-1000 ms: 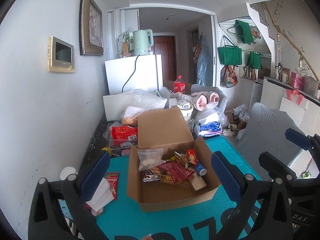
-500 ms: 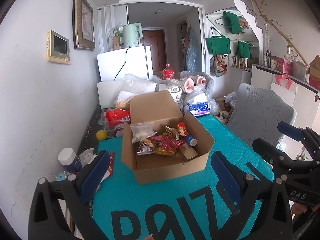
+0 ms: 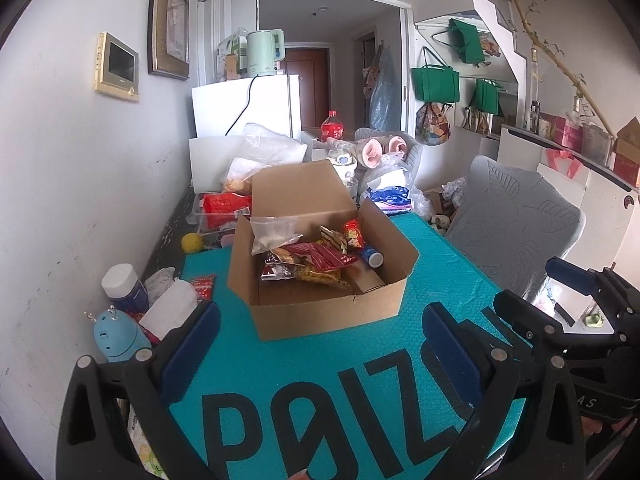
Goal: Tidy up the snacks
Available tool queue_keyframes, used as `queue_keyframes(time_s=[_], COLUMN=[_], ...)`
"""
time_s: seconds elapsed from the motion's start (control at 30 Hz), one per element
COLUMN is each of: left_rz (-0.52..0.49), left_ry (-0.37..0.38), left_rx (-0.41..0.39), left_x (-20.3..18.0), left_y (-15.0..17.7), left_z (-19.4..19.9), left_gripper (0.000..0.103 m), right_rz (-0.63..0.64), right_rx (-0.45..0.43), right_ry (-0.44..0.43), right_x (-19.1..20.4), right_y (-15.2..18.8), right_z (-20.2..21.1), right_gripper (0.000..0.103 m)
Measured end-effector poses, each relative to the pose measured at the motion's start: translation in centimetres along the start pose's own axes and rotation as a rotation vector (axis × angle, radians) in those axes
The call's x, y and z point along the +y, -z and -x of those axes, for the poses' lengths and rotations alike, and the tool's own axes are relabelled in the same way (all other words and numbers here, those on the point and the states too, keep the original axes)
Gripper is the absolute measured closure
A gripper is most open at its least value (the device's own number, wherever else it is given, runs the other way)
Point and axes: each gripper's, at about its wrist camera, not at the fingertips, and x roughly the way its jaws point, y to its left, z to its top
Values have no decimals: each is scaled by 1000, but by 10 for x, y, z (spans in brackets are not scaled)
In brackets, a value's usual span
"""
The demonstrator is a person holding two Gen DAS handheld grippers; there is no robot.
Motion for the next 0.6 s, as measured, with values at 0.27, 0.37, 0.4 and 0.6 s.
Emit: queue_keyframes(time_s=[0.27, 0.37, 0.4, 0.6], left_rz=[19, 22, 21, 29], left_ry=[-12, -17, -20, -14], left_rx=[8, 6, 6, 7], left_x=[1, 1, 1, 0], left_y=[2, 2, 2, 4], left_z=[0, 1, 2, 2], left_gripper=[0, 0, 0, 0], right_rz=[5, 9, 11, 18], right_rx=[-7, -5, -4, -5], right_ry=[-10, -16, -18, -19], right_x=[1, 2, 2, 3], right_y=[0, 0, 1, 1], right_z=[1, 1, 1, 2], right_gripper=[17, 17, 17, 17])
